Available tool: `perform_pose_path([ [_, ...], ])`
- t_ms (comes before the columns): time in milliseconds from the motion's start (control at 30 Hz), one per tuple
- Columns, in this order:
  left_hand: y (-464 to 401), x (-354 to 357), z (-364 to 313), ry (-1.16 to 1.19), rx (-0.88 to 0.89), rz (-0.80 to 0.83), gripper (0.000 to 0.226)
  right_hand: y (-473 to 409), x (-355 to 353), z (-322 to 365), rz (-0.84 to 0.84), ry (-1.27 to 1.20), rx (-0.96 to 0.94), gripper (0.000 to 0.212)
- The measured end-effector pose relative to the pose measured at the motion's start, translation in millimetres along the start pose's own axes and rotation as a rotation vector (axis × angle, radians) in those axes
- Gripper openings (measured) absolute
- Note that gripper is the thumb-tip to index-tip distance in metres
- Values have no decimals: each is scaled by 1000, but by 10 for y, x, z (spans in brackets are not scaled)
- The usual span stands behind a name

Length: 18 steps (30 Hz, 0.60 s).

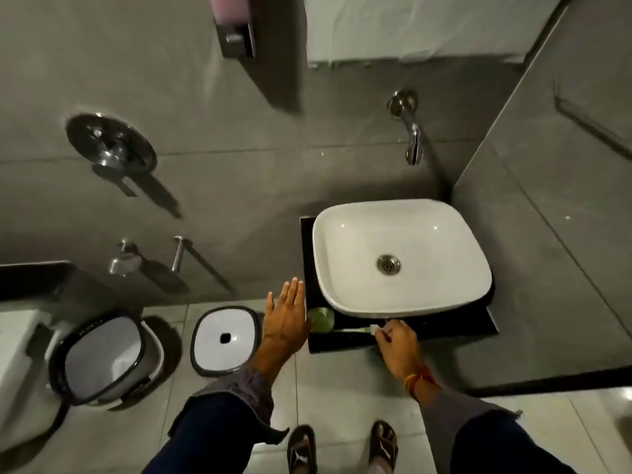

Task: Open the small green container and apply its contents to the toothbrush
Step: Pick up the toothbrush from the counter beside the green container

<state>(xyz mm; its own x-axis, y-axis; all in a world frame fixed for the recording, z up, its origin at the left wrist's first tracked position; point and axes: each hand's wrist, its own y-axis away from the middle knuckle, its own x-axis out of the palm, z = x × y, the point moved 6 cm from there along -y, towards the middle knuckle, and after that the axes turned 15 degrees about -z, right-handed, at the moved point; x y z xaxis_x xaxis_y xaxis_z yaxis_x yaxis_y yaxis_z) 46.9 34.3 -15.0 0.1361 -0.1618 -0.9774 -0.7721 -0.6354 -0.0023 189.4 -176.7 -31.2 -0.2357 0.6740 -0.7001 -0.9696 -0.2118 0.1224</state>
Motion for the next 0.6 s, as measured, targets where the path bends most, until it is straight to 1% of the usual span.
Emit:
perform_pose_path([
  [33, 51, 108, -14, -20, -1, 42, 80, -19, 81, -194, -2, 30, 111, 29],
  [67, 65, 169, -15, -16, -6, 62, 79, -12, 105, -262, 4, -2, 268, 32],
  [133, 151, 334, -12, -11, -14, 77, 77, 45, 246, -459, 8, -248, 651, 31],
  [167, 170, 392, -30, 13, -24, 90, 77, 54, 340, -491, 3, -390, 778, 31],
  [200, 197, 437, -50, 37, -30, 101, 76, 58, 401, -477, -2, -470, 858, 35],
  [267, 226, 500, -71, 84, -34, 87, 78, 7, 527, -440, 4, -567, 940, 44],
  [333, 257, 556, -75, 105, -43, 93, 80, -47, 640, -415, 16, -607, 973, 52],
  [400, 279, 574, -73, 110, -48, 73, 81, -87, 718, -398, 8, -622, 991, 55],
  [467, 273, 594, -55, 116, -44, 56, 82, -116, 769, -411, -42, -617, 1013, 50],
  [600, 275, 620, -19, 123, -24, 49, 83, -122, 788, -477, -128, -551, 1025, 27],
])
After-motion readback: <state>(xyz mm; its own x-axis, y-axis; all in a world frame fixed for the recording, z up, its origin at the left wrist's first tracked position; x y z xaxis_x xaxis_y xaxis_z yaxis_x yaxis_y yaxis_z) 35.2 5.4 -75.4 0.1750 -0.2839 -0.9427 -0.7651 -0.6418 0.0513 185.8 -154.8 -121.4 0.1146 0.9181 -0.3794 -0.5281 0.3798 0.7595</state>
